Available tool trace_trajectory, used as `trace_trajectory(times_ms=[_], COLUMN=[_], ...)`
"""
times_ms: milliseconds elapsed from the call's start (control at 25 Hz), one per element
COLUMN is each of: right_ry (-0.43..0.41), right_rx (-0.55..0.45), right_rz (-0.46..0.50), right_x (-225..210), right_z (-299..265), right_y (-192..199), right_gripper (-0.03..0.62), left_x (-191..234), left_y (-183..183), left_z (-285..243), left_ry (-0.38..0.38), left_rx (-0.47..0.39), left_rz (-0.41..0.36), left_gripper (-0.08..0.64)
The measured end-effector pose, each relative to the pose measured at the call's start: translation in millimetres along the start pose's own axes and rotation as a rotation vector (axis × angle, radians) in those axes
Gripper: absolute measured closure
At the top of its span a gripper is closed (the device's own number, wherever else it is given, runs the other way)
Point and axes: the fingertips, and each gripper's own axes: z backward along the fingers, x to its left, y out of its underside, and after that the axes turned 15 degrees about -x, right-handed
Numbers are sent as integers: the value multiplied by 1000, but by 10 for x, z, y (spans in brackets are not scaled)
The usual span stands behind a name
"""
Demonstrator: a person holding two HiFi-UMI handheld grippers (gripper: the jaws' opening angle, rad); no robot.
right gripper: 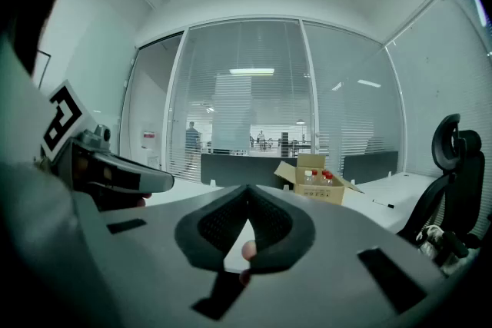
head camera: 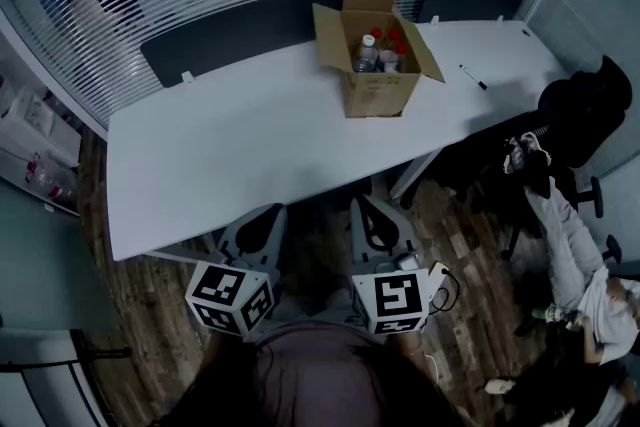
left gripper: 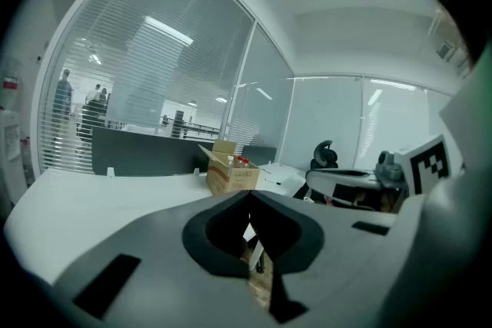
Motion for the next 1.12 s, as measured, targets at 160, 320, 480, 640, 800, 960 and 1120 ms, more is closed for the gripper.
trace_trajectory(times_ms=[160, 320, 480, 640, 800, 960, 1120], right_ry=[16, 10, -1, -6, 1, -4, 7], right_rx=[-5, -28, -26, -42, -41, -56, -53], right_rz=[4, -35, -50, -55, -7, -5, -2], right_x=[10, 51, 34, -11, -171, -396, -702], right_z=[-12, -48, -81, -171, -314, -539, -785], right_y=[-19, -43, -31, -48, -38, 4, 63], right_gripper=[569, 569, 568, 568, 568, 568, 568], left_x=[13, 85, 115, 128, 136, 181, 218], left_y=[0, 17, 47, 102, 149, 135, 126], left_z=[3, -6, -41, -144, -372, -727, -1126], left_ry=[22, 41, 65, 87, 99, 92, 84], left_rx=[0, 3, 14, 30, 38, 17, 8], left_rz=[0, 0, 10, 16, 10, 7, 20], left_gripper=[552, 552, 552, 552, 552, 552, 552])
